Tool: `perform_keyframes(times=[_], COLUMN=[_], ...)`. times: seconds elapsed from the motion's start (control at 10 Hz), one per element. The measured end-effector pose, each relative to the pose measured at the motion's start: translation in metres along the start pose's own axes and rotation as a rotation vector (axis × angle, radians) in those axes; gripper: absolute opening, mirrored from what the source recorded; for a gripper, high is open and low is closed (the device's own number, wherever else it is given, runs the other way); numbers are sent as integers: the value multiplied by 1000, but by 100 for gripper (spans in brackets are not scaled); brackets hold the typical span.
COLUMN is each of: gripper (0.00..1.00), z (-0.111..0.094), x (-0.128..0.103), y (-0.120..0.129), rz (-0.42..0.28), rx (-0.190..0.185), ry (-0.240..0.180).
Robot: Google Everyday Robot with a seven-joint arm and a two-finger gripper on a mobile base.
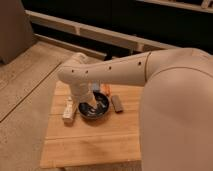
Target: Push the eraser across the table
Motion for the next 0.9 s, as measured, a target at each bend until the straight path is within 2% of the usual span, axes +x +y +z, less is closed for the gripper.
perform_keyframes(times=[0.1, 0.2, 0.3, 0.4, 0.5, 0.6, 0.9], gripper=[65, 65, 65, 65, 65, 65, 65], z=[-3, -9, -16, -21, -23, -23, -18], x=[-3, -13, -22, -27, -29, -30, -27], y=[-1, -6, -9, -10, -11, -10, -11], rz=[-19, -53, -79, -94, -102, -104, -109], rx=[6, 10, -3, -14, -20, -21, -10], ry=[-18, -70, -125, -160, -178, -179, -162])
